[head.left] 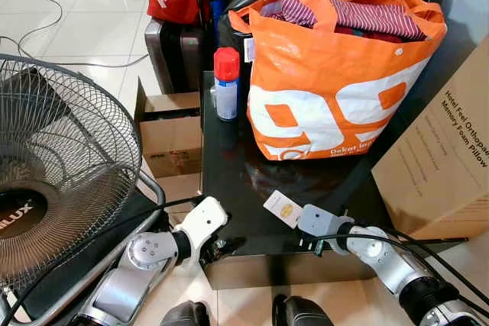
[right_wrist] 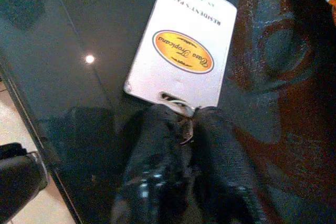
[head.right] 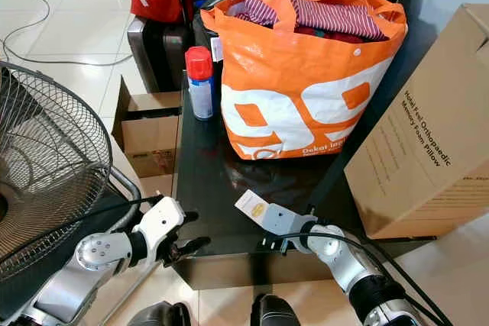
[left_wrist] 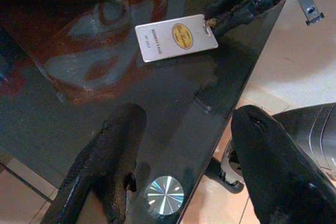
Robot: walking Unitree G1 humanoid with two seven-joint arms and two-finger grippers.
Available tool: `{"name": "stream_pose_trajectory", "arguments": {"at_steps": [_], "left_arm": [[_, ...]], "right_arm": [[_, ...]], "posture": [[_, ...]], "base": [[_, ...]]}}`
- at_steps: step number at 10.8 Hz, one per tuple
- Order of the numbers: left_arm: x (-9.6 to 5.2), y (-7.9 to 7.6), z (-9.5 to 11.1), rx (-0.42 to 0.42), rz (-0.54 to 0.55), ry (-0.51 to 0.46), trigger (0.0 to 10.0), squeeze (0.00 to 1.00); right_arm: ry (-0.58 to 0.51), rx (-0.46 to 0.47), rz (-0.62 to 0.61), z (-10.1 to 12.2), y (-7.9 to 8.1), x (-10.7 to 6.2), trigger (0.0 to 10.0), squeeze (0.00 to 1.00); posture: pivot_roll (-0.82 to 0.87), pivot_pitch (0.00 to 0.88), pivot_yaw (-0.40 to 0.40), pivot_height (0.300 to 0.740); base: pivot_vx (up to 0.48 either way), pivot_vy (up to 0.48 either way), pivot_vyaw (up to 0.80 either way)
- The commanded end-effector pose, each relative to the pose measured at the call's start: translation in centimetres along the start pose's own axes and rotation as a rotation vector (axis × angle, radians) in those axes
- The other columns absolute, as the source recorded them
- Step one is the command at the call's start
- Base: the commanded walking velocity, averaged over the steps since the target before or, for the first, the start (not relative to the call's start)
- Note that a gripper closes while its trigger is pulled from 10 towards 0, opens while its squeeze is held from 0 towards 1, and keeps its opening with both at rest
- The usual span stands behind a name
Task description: Hang keys on a hook
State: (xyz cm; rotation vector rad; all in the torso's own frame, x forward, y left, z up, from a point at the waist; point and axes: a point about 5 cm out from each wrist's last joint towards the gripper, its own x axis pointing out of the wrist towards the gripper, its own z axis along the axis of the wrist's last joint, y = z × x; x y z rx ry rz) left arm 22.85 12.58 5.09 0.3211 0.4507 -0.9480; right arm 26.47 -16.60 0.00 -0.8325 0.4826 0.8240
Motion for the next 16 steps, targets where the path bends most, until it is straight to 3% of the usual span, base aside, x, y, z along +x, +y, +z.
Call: {"name": "stream_pose_trajectory", "arguments": {"at_steps": [1,3,5,8,10,11,12,13,16], "left_arm": [[-0.2,-0.3,-0.3,-0.001,-0.014,0.017,10.0,0.0],[-0.2,-0.3,-0.3,0.0,-0.016,0.017,10.0,0.0],[-0.3,-0.2,-0.4,0.0,-0.013,0.016,10.0,0.0],[-0.2,-0.2,-0.4,-0.002,-0.006,0.01,10.0,0.0],[-0.2,-0.1,-0.3,-0.004,0.002,0.006,10.0,0.0],[-0.2,-0.1,-0.3,-0.003,0.004,0.004,10.0,0.0],[-0.1,-0.1,-0.2,-0.001,0.004,0.003,10.0,0.0],[0.0,0.0,-0.1,0.001,0.002,0.001,10.0,0.0],[0.2,-0.1,-0.1,0.006,-0.004,0.002,10.0,0.0]], "right_arm": [[0.029,0.003,0.045,-0.5,0.8,0.1,0.0,0.0],[0.023,0.008,0.045,-0.5,0.8,0.1,0.0,0.0],[-0.098,0.108,0.0,0.8,-0.2,-0.3,0.0,0.0],[-0.179,0.152,-0.02,1.5,-0.8,-1.1,0.0,0.0],[-0.175,0.174,-0.026,0.9,-0.9,-1.8,0.0,0.0],[-0.127,0.271,-0.05,0.0,-0.7,-1.9,10.0,0.0],[-0.134,0.431,-0.06,-0.2,-0.3,-1.8,10.0,1.0],[-0.153,0.546,-0.033,0.0,0.4,-1.6,10.0,1.0],[-0.19,0.651,0.0,0.2,0.8,-1.5,10.0,1.0]], "posture": [[-0.16,0.13,-0.021,0.74],[-0.16,0.128,-0.02,0.74],[-0.16,0.121,-0.021,0.74],[-0.16,0.114,-0.028,0.74],[-0.16,0.102,-0.027,0.74],[-0.17,0.097,-0.025,0.74],[-0.17,0.096,-0.024,0.74],[-0.17,0.096,-0.022,0.74],[-0.16,0.095,-0.021,0.74]], "base": [[0.0,0.0,0.0],[0.0,0.0,0.0],[0.0,0.0,0.0],[0.0,0.0,0.0],[0.0,0.0,0.0],[0.0,0.0,0.0],[0.0,0.0,0.0],[0.0,0.0,0.0],[0.0,0.0,0.0]]}}
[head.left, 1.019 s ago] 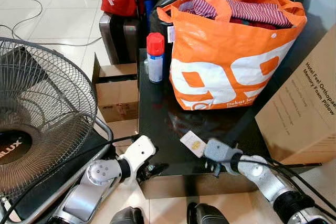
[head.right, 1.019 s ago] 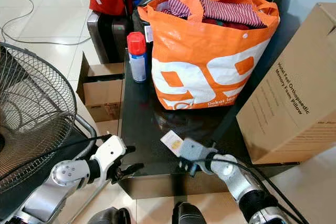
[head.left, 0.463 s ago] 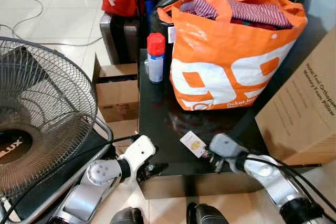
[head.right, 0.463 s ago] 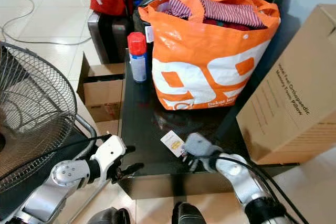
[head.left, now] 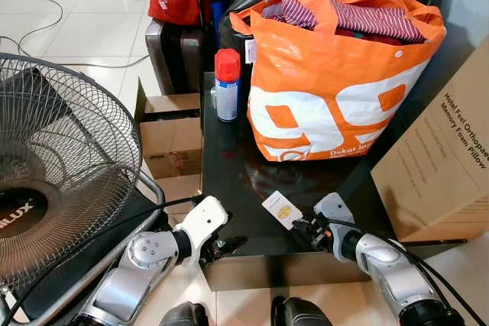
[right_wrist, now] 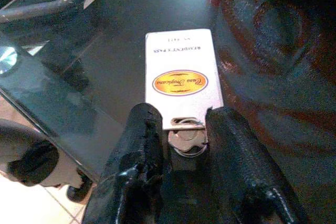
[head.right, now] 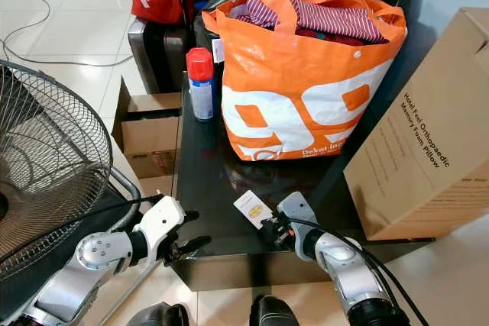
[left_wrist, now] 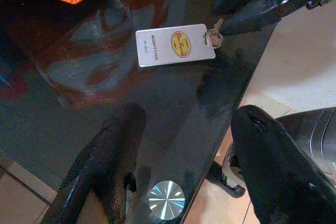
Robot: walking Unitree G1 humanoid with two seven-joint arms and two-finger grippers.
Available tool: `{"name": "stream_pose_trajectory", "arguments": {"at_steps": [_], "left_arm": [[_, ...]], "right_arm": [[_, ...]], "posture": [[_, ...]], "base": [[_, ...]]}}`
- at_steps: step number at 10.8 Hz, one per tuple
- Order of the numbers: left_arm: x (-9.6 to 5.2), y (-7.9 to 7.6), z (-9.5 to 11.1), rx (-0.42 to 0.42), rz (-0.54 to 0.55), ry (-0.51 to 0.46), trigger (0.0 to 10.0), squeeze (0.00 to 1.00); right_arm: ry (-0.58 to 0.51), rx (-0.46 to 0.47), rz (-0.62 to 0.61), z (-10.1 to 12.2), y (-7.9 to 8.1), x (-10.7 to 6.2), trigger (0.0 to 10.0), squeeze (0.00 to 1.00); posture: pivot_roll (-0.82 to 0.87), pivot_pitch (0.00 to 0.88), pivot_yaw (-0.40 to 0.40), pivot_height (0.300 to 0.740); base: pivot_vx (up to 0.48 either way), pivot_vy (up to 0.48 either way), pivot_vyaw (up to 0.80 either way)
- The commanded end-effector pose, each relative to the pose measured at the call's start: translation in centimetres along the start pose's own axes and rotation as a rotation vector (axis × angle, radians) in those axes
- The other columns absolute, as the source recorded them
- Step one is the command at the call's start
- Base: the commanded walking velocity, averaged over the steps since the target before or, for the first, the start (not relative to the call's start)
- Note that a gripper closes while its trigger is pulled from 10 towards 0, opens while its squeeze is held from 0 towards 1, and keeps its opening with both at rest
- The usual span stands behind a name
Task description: Hang keys on a hook
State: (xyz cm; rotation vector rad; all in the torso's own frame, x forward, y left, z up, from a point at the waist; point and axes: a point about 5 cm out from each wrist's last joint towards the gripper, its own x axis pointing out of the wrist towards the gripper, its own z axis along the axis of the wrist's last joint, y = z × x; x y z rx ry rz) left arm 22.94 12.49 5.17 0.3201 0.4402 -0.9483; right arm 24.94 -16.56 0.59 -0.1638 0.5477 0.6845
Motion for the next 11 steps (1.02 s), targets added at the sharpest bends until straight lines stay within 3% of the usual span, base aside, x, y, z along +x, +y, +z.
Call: {"name": "stream_pose_trajectory", "arguments": {"at_steps": [1,2,3,7,11], "left_arm": [[0.1,-0.1,-0.3,0.004,-0.007,0.013,10.0,0.0],[0.1,-0.2,-0.3,0.005,-0.007,0.015,10.0,0.0],[0.1,-0.2,-0.4,0.004,-0.007,0.016,10.0,0.0],[0.1,-0.3,-0.3,0.004,-0.008,0.017,10.0,0.0],[-0.1,-0.4,-0.3,-0.003,-0.008,0.019,10.0,0.0]], "right_arm": [[-0.02,0.022,0.001,0.5,-0.1,-0.1,10.0,1.0],[-0.001,-0.007,-0.028,0.5,-0.2,0.4,10.0,1.0],[0.027,-0.021,-0.04,0.4,-0.3,0.8,10.0,0.0],[0.094,-0.011,-0.07,0.0,-0.6,1.9,10.0,0.0],[0.139,-0.006,-0.086,-0.8,-1.0,1.9,9.8,0.0]], "posture": [[-0.16,0.096,-0.022,0.74],[-0.16,0.097,-0.024,0.74],[-0.16,0.098,-0.027,0.74],[-0.15,0.112,-0.033,0.74],[-0.15,0.121,-0.034,0.74]], "base": [[0.0,0.0,0.0],[0.0,0.0,0.0],[0.0,0.0,0.0],[0.0,0.0,0.0],[0.0,0.0,0.0]]}}
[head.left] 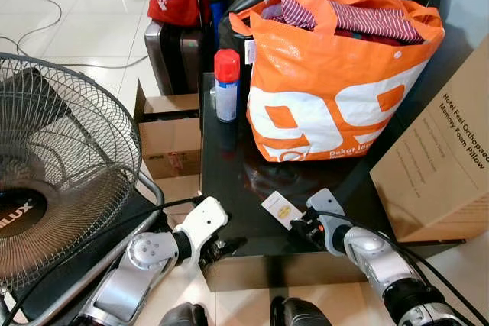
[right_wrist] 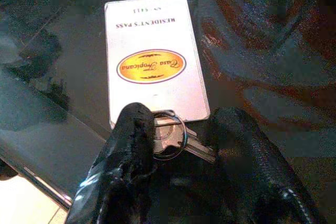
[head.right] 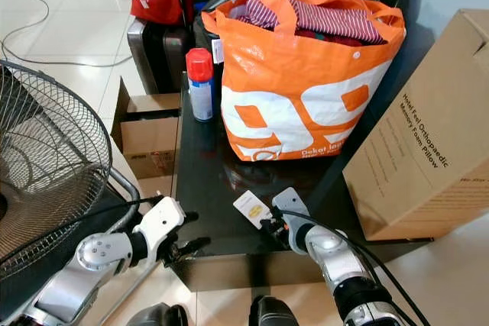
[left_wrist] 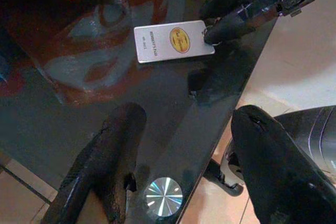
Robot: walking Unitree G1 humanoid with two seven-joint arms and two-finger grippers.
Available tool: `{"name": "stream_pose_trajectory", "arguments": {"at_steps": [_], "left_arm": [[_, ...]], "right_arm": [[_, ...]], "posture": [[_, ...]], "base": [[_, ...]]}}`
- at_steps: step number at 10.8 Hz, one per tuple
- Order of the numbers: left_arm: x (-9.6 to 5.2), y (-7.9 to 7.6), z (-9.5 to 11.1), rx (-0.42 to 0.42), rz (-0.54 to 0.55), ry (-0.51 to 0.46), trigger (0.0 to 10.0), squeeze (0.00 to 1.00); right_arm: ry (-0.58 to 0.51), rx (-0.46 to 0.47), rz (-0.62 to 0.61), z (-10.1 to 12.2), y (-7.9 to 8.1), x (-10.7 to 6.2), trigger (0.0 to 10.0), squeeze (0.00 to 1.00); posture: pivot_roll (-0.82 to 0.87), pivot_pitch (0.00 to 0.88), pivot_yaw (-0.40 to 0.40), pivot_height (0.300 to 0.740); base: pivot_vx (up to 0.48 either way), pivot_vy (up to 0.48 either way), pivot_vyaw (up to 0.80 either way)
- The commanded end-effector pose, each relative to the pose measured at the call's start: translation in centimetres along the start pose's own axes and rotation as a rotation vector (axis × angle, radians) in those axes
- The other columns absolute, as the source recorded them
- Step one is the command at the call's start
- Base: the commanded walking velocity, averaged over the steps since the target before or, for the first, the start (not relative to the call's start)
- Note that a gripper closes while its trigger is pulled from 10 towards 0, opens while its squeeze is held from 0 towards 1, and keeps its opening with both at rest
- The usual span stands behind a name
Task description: Hang keys on a hook
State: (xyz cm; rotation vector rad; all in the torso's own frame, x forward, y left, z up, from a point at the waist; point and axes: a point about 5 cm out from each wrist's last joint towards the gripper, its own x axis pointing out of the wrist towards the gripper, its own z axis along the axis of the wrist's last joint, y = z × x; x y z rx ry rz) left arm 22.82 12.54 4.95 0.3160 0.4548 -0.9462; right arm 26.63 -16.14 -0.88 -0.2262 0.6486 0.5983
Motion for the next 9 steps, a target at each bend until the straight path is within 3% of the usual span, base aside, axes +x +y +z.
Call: {"name": "stream_pose_trajectory", "arguments": {"at_steps": [1,2,3,9], "left_arm": [[-0.1,-0.32,-0.08,0.007,-0.008,0.008,10.0,0.0],[-0.1,-0.32,-0.06,0.007,-0.008,0.008,10.0,0.0],[-0.09,-0.32,-0.04,0.007,-0.009,0.007,10.0,0.0],[-0.01,-0.32,0.02,0.002,-0.008,0.005,10.0,0.0]], "right_arm": [[0.027,-0.004,-0.003,-0.65,-0.26,-0.23,4.8,0.0],[0.029,-0.003,-0.001,-0.76,-0.29,-0.22,2.0,0.0],[0.031,-0.006,0.005,-0.85,-0.28,-0.24,0.0,0.0],[0.045,-0.042,0.022,-1.23,-0.39,-0.48,0.0,0.0]], "posture": [[-0.15,0.122,-0.034,0.74],[-0.15,0.122,-0.033,0.74],[-0.15,0.123,-0.033,0.74],[-0.16,0.119,-0.037,0.74]], "base": [[0.0,0.0,0.0],[0.0,0.0,0.0],[0.0,0.0,0.0],[0.0,0.0,0.0]]}}
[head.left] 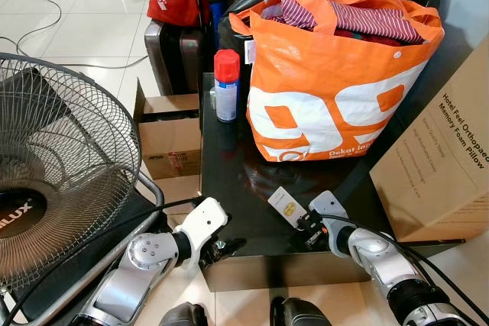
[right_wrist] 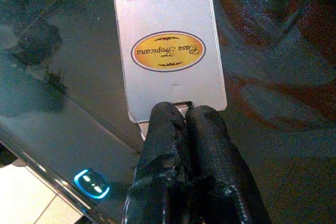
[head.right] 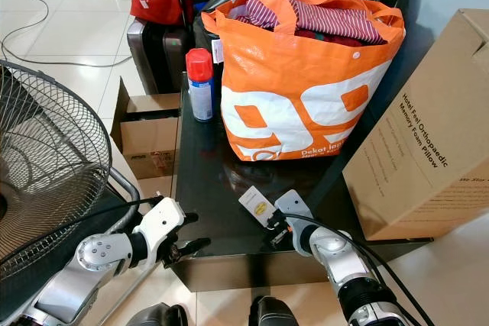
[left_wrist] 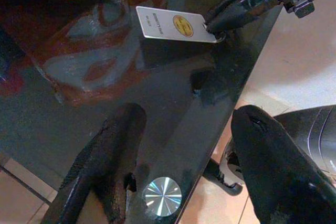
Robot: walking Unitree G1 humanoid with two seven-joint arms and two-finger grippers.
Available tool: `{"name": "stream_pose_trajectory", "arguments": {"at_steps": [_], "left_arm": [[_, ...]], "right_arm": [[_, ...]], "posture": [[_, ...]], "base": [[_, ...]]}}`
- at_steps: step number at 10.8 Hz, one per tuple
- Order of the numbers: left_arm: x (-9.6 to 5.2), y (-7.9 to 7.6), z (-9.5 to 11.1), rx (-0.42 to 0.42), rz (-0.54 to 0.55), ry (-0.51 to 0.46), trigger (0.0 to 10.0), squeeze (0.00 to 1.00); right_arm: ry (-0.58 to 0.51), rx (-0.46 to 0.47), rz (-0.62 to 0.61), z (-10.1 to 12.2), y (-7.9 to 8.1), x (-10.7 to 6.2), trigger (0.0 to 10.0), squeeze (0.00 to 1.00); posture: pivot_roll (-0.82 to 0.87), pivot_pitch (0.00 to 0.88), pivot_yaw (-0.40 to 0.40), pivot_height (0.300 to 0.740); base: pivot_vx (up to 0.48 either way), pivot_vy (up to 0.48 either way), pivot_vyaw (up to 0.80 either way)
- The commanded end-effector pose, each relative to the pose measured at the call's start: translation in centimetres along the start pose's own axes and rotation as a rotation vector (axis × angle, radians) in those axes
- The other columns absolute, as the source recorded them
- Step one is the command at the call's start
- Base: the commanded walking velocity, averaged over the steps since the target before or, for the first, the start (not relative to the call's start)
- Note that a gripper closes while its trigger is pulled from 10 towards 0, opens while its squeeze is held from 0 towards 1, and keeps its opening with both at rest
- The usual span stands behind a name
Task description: Hang keys on a hook
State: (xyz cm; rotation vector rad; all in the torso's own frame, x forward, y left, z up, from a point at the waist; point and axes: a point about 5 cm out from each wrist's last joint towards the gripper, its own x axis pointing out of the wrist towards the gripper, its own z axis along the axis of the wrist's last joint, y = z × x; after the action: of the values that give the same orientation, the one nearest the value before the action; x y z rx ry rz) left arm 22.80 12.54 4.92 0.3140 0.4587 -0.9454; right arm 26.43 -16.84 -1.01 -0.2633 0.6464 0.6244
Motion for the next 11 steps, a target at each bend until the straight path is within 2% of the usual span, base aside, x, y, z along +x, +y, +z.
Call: {"name": "stream_pose_trajectory", "arguments": {"at_steps": [1,5,6,7,8,9,11], "left_arm": [[0.0,-0.3,0.0,0.005,-0.007,0.003,10.0,0.0],[0.1,0.0,-0.2,0.006,0.01,-0.001,10.0,0.0],[0.1,0.4,0.0,0.015,0.05,-0.02,10.0,0.0],[0.1,0.7,0.1,0.018,0.07,-0.031,10.0,0.0],[0.1,1.3,0.4,0.027,0.096,-0.044,10.0,0.0],[0.2,1.7,0.7,0.036,0.106,-0.052,10.0,0.0],[0.4,2.3,1.3,0.055,0.12,-0.071,10.0,0.0]], "right_arm": [[0.035,-0.005,0.009,-0.7,0.1,-0.1,0.0,0.0],[-0.011,-0.033,-0.044,0.1,-0.6,-0.5,0.0,0.0],[-0.095,-0.093,-0.071,1.7,-1.2,-1.3,0.0,0.0],[-0.131,-0.198,-0.075,2.6,-1.4,-2.1,0.0,0.0],[-0.19,-0.313,-0.062,4.3,-1.5,-3.6,0.0,0.0],[-0.207,-0.339,-0.08,4.9,-1.8,-4.3,0.0,0.0],[-0.265,-0.296,-0.105,6.0,-2.1,-5.4,0.0,0.0]], "posture": [[-0.16,0.116,-0.038,0.74],[-0.16,0.095,-0.039,0.74],[-0.16,0.074,-0.037,0.74],[-0.16,0.062,-0.036,0.74],[-0.16,0.032,-0.032,0.74],[-0.15,0.007,-0.026,0.74],[-0.14,0.0,-0.015,0.74]], "base": [[0.0,0.0,0.0],[0.0,0.0,0.0],[0.0,0.0,0.0],[0.0,0.0,0.0],[0.0,0.0,0.0],[0.0,0.0,0.0],[0.0,0.0,0.0]]}}
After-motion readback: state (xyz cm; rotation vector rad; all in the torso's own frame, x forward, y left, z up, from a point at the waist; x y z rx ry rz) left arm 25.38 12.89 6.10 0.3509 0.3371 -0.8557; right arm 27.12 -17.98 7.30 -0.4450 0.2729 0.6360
